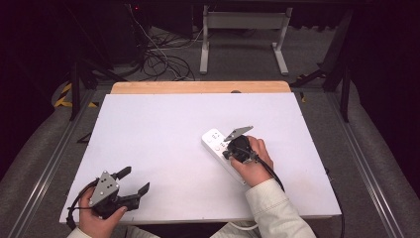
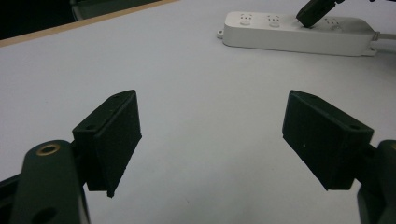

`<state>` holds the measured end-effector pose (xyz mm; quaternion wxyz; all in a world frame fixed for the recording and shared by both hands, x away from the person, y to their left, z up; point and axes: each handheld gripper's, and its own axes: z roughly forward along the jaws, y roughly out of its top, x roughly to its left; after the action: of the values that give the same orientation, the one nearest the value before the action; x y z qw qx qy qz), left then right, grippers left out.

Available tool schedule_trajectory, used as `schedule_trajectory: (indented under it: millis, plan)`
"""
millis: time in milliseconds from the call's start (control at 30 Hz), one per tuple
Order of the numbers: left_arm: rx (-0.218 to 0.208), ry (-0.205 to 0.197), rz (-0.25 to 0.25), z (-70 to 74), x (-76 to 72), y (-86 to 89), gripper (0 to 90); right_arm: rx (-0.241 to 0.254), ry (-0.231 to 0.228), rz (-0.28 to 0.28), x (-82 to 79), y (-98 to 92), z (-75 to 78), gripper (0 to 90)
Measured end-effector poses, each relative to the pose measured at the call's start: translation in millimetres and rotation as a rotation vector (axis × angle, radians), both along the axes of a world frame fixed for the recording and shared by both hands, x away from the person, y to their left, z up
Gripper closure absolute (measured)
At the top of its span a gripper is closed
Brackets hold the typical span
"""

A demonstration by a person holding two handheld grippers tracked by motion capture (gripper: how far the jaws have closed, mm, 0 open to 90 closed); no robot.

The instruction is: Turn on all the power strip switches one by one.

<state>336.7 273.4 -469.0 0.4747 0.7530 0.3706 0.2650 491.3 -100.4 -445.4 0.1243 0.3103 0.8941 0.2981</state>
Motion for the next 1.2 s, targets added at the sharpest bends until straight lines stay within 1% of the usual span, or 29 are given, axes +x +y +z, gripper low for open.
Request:
schedule_trajectory:
  millis: [100,300,367,400,433,533,600,700,733,767,833,867,900,967,1000,1067,1200]
  plan:
    - [-0.008,0.001,0.002,-0.2,-0.1,-0.3,19.8,-0.013,-0.011,-0.002,-1.1,1.8,-0.2,90.0]
    - [-0.003,-0.002,0.001,0.2,-0.2,0.2,19.8,-0.028,-0.016,-0.007,-2.3,3.8,-0.3,90.0]
    - [-0.002,-0.003,0.001,0.1,0.0,0.3,19.8,-0.026,-0.01,-0.007,-1.8,3.6,-0.6,90.0]
    - [-0.01,0.002,0.001,-0.1,-0.3,-0.2,19.8,-0.023,-0.006,-0.008,-1.6,3.3,-0.7,90.0]
    - [-0.004,-0.001,0.001,0.2,-0.2,0.2,19.8,-0.02,-0.003,-0.011,-1.3,2.7,-0.8,90.0]
    - [-0.01,0.0,0.001,0.2,-0.5,0.0,19.8,-0.022,-0.008,-0.01,-1.8,3.0,-2.0,90.0]
    - [-0.005,-0.003,0.0,0.3,-0.5,0.3,19.8,-0.03,-0.012,-0.012,-2.6,3.8,-1.8,90.0]
    - [-0.004,-0.006,0.002,0.5,-0.5,0.5,19.8,-0.026,-0.012,-0.007,-1.7,3.4,-1.3,90.0]
    - [-0.01,-0.003,0.003,0.5,-0.6,0.4,19.8,-0.008,-0.022,-0.003,-2.4,2.1,0.3,90.0]
    - [-0.01,-0.003,0.001,0.6,-0.4,0.8,19.8,0.006,-0.044,-0.01,-4.4,0.9,2.7,90.0]
    - [-0.01,-0.001,-0.001,0.5,0.3,1.4,19.8,0.053,-0.094,-0.008,-8.3,-1.2,10.7,90.0]
    - [-0.008,0.0,0.001,0.2,0.9,1.4,19.8,0.082,-0.101,-0.004,-9.4,-2.3,15.6,90.0]
    - [-0.011,0.003,0.0,-0.3,1.4,1.1,19.8,0.098,-0.104,0.0,-10.7,-2.7,19.6,90.0]
    - [-0.018,0.009,0.0,-0.6,1.2,0.6,19.8,0.105,-0.132,0.005,-14.1,-2.9,25.2,90.0]
    - [-0.008,0.004,-0.002,-0.2,1.2,1.2,19.8,0.112,-0.134,0.01,-15.1,-2.5,26.3,90.0]
    - [-0.008,0.003,-0.001,0.1,0.7,1.3,19.9,0.122,-0.131,0.01,-15.5,-2.7,27.1,90.0]
    - [-0.008,0.002,0.0,0.1,0.5,1.2,19.8,0.124,-0.128,0.001,-15.3,-3.3,27.1,90.0]
